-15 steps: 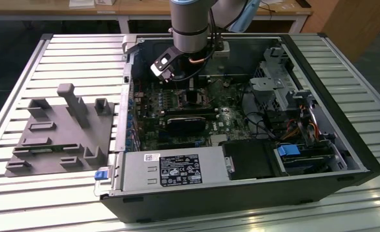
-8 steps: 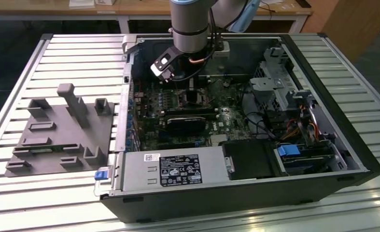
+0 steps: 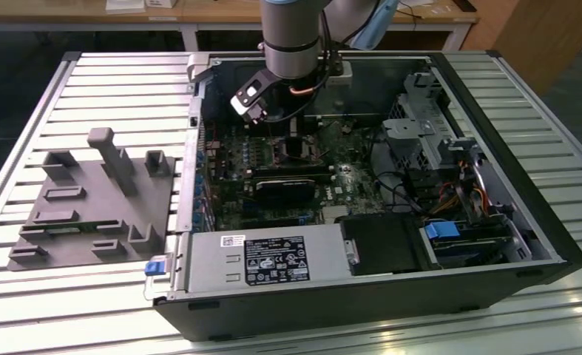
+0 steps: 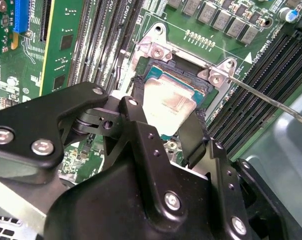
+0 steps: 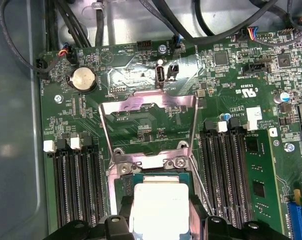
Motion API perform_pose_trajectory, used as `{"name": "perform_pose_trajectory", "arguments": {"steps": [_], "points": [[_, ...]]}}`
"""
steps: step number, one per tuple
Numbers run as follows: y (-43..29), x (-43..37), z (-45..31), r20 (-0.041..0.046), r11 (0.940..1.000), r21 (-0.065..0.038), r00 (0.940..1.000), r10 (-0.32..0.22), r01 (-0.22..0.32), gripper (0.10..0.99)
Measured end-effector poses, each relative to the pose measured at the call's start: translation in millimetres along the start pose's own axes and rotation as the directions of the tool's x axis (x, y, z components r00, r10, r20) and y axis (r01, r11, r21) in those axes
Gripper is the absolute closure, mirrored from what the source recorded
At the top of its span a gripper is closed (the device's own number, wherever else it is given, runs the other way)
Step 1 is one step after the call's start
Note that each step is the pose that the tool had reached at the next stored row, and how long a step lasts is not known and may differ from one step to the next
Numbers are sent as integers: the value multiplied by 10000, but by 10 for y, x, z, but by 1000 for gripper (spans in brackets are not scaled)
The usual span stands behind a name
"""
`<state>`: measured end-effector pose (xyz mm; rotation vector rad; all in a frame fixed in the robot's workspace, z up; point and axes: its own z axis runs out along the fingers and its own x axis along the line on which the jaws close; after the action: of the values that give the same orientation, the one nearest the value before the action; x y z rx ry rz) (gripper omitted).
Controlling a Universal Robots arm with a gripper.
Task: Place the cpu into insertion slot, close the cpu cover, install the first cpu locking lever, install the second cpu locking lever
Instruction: 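Place the cpu into insertion slot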
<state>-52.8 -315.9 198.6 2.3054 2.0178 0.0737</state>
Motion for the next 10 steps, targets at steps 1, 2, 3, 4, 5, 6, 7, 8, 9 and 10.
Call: {"name": "perform_pose_trajectory", "arguments": {"steps": [1,2,3,4,5,6,7,8,9,10], "points": [[0,0,0,-4,10000,0,10000,-49,49,561],[-1,0,-1,-9,9999,-1,9999,-124,124,561],[-1,-1,-1,-17,9998,-1,9998,-220,220,561],[-2,-1,-1,-27,9994,-3,9994,-334,334,561],[-2,0,-1,-37,9990,-5,9990,-444,444,561],[-4,-1,-1,-49,9986,-8,9986,-534,534,561],[-6,-1,-1,-63,9982,-8,9982,-602,602,561],[-9,-2,-2,-90,9978,-8,9978,-656,656,561],[-12,-2,-2,-117,9976,-8,9975,-696,696,561],[-17,-3,-2,-131,9974,-9,9973,-727,727,561]]}}
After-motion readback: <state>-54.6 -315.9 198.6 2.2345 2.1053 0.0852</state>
